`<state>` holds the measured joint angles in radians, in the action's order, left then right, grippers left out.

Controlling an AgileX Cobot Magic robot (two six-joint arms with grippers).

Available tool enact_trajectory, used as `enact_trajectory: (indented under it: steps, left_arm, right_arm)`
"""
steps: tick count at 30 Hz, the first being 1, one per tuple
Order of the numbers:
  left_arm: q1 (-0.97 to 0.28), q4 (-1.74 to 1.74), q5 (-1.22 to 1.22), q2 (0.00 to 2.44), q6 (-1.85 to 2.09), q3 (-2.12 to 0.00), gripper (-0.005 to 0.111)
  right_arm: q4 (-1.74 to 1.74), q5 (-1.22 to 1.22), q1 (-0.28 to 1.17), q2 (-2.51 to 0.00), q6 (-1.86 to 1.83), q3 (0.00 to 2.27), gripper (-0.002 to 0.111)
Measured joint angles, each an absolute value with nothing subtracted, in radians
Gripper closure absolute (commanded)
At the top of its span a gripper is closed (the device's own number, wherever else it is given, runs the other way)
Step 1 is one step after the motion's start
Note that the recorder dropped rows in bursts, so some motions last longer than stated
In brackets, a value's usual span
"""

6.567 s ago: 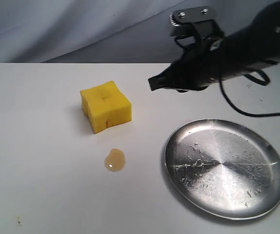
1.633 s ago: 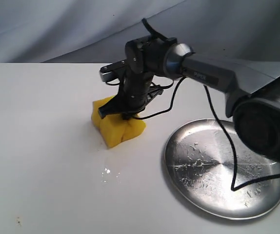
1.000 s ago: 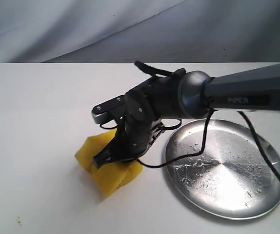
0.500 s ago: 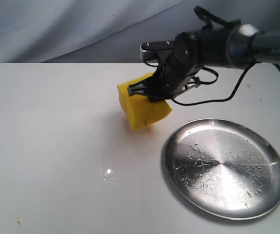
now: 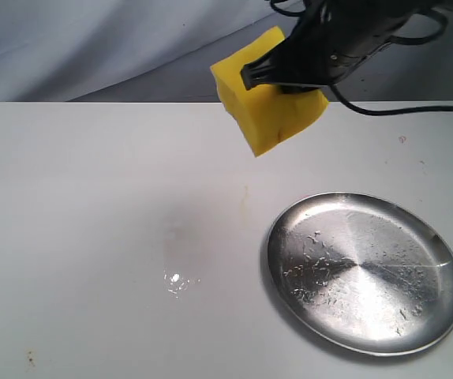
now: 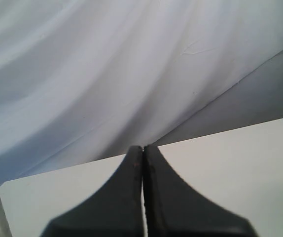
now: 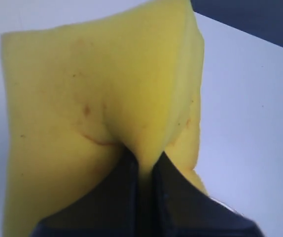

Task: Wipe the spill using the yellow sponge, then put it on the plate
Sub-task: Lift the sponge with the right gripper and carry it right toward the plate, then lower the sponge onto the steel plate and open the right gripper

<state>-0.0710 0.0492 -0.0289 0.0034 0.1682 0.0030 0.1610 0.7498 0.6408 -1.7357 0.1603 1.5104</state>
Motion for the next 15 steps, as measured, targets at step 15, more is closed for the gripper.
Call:
enact_trajectory:
  steps: [15]
  left_arm:
    - [-0.071, 0.049, -0.029, 0.003, 0.168, 0.003, 0.107]
  right_arm:
    - [0.342, 0.584, 0.637, -1.446, 0.421, 0.955, 0.108]
